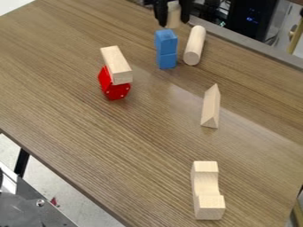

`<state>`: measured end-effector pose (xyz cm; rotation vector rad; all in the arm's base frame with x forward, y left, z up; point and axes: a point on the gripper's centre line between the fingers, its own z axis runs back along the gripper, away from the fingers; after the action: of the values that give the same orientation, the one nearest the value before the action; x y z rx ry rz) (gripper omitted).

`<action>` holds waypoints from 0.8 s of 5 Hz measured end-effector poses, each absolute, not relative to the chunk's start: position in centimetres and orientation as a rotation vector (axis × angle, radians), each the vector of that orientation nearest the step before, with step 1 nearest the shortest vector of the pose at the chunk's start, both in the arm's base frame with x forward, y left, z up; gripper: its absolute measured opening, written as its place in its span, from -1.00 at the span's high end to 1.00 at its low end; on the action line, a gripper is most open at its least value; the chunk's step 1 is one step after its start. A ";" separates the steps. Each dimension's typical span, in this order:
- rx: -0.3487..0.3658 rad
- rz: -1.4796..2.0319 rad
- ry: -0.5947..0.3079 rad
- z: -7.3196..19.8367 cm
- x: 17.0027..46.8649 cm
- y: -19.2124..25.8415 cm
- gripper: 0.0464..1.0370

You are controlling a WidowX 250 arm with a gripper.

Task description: Put the cylinder on top of the blue cubes

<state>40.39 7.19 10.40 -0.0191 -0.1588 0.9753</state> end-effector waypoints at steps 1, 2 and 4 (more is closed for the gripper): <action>-0.018 0.970 -0.164 10.5 40.7 7.1 -0.04; -0.009 0.968 -0.156 10.5 40.5 7.2 -0.04; -0.001 0.975 -0.147 10.4 40.3 7.2 -0.04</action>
<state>40.32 7.20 10.37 -0.0012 -0.1467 0.9749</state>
